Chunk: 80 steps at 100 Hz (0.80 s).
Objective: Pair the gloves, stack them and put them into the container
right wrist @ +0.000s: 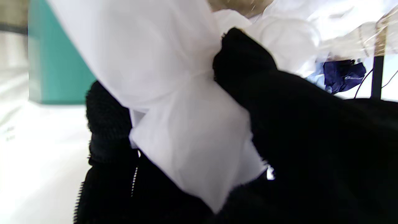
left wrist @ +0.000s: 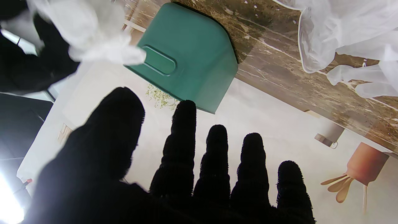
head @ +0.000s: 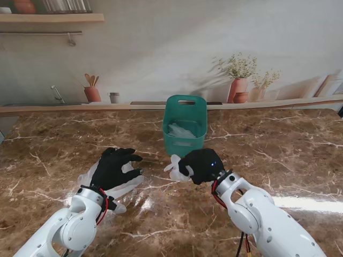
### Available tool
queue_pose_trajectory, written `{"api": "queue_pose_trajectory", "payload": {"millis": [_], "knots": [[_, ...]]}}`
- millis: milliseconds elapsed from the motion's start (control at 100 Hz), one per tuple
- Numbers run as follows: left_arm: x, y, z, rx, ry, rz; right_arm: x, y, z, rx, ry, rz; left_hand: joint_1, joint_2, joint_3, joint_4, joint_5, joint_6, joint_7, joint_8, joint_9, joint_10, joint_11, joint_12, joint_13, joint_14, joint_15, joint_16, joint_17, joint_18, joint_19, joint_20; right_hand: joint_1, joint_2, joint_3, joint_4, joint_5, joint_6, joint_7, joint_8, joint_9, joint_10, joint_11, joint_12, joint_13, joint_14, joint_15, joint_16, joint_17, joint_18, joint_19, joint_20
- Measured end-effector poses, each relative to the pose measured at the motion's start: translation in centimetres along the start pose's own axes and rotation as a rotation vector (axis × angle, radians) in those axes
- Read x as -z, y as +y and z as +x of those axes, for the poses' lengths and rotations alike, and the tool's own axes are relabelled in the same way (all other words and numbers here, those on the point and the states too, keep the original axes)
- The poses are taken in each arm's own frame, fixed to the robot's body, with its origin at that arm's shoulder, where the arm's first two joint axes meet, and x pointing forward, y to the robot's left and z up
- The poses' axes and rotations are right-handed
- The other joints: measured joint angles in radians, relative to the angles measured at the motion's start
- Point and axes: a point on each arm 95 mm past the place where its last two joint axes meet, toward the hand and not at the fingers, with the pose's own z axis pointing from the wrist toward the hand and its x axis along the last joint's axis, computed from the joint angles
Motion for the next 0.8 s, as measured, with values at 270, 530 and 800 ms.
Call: {"api": "queue_pose_trajectory", "payload": {"millis": [270, 530, 800], "knots": [[0.0, 0.0, 0.0, 0.005, -0.004, -0.011, -5.1, 4.9, -3.3, 0.018, -0.050, -0.117, 0.000, 0.000, -0.014, 0.000, 0.000, 0.000, 0.000, 0.000, 0.000, 0.000, 0.000, 0.000, 0.000, 0.000, 0.000, 0.000, 0.000, 0.000, -0.001, 0.003, 0.000, 0.000, 0.000, 0.000, 0.000, 0.000, 0.000, -0.011, 0.006, 0.000, 0.000, 0.000, 0.000, 0.000, 0.000, 0.000, 0.004, -0.002, 0.010, 0.012], [0.1, 0.0, 0.0, 0.004, -0.007, -0.013, -9.6, 6.2, -5.6, 0.033, -0.096, -0.143, 0.000, 0.000, -0.014, 0.000, 0.000, 0.000, 0.000, 0.000, 0.000, 0.000, 0.000, 0.000, 0.000, 0.000, 0.000, 0.000, 0.000, 0.000, -0.011, 0.011, 0.000, 0.001, -0.009, 0.000, 0.000, -0.001, 0.000, -0.014, 0.006, -0.002, 0.000, 0.007, 0.000, 0.001, 0.000, 0.001, 0.012, -0.010, 0.012, 0.013], [0.1, -0.1, -0.1, -0.003, -0.015, -0.020, -12.9, 5.3, -7.5, -0.034, -0.167, -0.177, 0.000, 0.000, -0.022, 0.000, 0.000, 0.000, 0.000, 0.000, 0.000, 0.000, 0.000, 0.000, 0.000, 0.000, 0.000, -0.002, 0.000, 0.000, -0.013, 0.012, 0.000, 0.004, -0.010, 0.000, 0.000, -0.001, 0.000, -0.014, 0.006, -0.003, 0.000, 0.010, 0.000, 0.000, 0.000, 0.001, 0.018, -0.011, 0.012, 0.013]]}}
